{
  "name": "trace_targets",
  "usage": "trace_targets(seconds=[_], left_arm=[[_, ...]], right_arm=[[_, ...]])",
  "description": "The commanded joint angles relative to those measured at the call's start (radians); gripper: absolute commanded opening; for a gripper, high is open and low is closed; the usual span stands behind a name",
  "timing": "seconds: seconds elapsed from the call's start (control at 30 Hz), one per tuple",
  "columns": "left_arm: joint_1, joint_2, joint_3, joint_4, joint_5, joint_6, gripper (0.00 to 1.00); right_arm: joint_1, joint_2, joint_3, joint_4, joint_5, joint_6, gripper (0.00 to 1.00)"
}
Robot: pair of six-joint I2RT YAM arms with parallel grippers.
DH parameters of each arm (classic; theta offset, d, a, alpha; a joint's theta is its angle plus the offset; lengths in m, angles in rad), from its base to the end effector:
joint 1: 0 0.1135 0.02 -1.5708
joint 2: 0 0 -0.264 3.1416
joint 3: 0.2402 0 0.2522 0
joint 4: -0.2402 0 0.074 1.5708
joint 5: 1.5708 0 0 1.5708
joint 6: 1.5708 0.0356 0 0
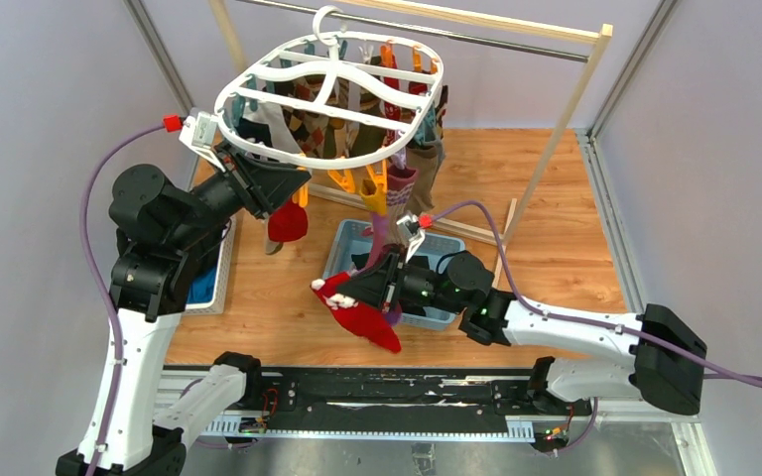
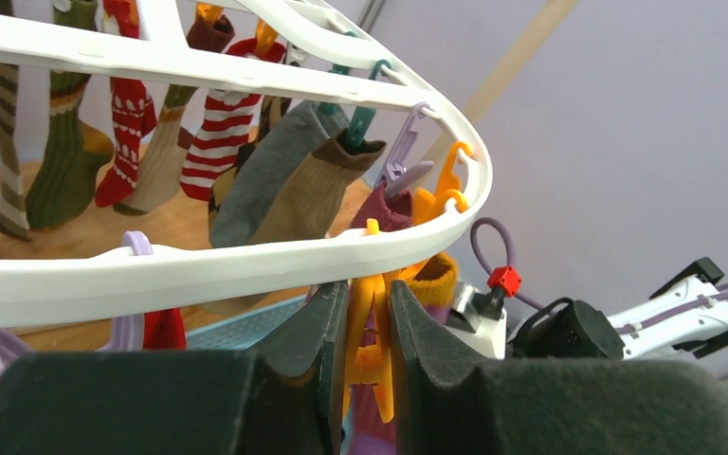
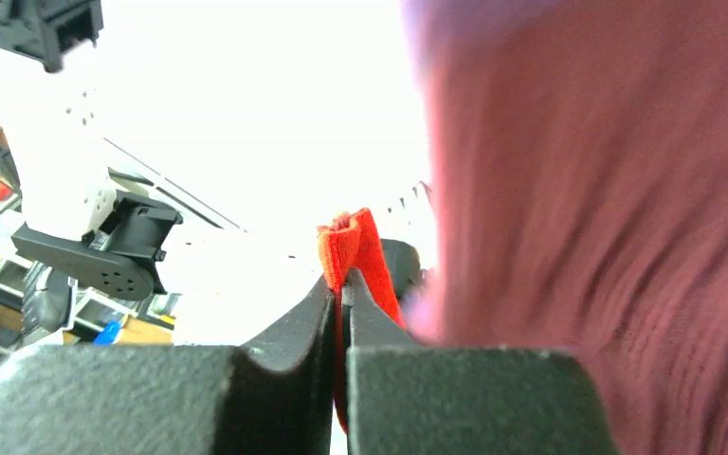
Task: Clip the socks to the hanger
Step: Pick up the sock from the bin, then clamp the sock onto the hanger.
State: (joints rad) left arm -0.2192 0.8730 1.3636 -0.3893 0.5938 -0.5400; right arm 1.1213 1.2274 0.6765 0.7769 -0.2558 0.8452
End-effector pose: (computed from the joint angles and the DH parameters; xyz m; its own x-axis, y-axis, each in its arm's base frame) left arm 0.1334 -0.0501 0.4946 -0.2873 -0.3726 -0.8824 0.6714 0.5787 -0.4630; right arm 0.1122 0.2533 0.3093 -0.6674 0.2823 -0.6891 -0.7222 -0.0194 0.6915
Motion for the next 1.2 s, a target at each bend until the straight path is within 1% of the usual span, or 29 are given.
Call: trace_targets(seconds=[0.0, 0.03, 0.2, 0.33, 0.43, 0.63, 1.0, 1.17], left_arm=[[-0.006, -0.025, -0.05, 0.086, 0.088, -0.128, 0.06], [-0.006, -0.024, -0.057, 0.102, 0.094, -0.147, 0.07], [-0.006, -0.028, -0.097, 0.188, 0.12, -0.217, 0.06], [-0.006, -0.032, -0.137, 0.255, 0.129, -0.272, 0.06], [-0.006, -0.032, -0.148, 0.274, 0.13, -0.286, 0.06], [-0.006, -0.038, -0.158, 0.288, 0.139, -0.293, 0.05], [-0.006, -0.037, -0.16, 0.316, 0.165, -0.319, 0.04], [-0.006, -0.036, -0.158, 0.32, 0.175, -0.319, 0.03]], right_arm=[[0.004, -0.03, 0.018, -0.014, 0.058, -0.132, 0.0], [0.006, -0.03, 0.012, 0.027, 0.057, -0.12, 0.0], [0.01, 0.035, -0.025, 0.344, 0.055, -0.05, 0.0], [0.01, 0.103, 0.026, 0.483, 0.042, -0.041, 0.0], [0.008, 0.148, 0.062, 0.558, 0.064, -0.044, 0.0], [-0.014, 0.22, 0.149, 0.612, 0.026, -0.021, 0.0], [-0.083, 0.325, 0.201, 0.781, -0.005, 0.108, 0.0], [-0.097, 0.342, 0.222, 0.807, -0.022, 0.136, 0.0]])
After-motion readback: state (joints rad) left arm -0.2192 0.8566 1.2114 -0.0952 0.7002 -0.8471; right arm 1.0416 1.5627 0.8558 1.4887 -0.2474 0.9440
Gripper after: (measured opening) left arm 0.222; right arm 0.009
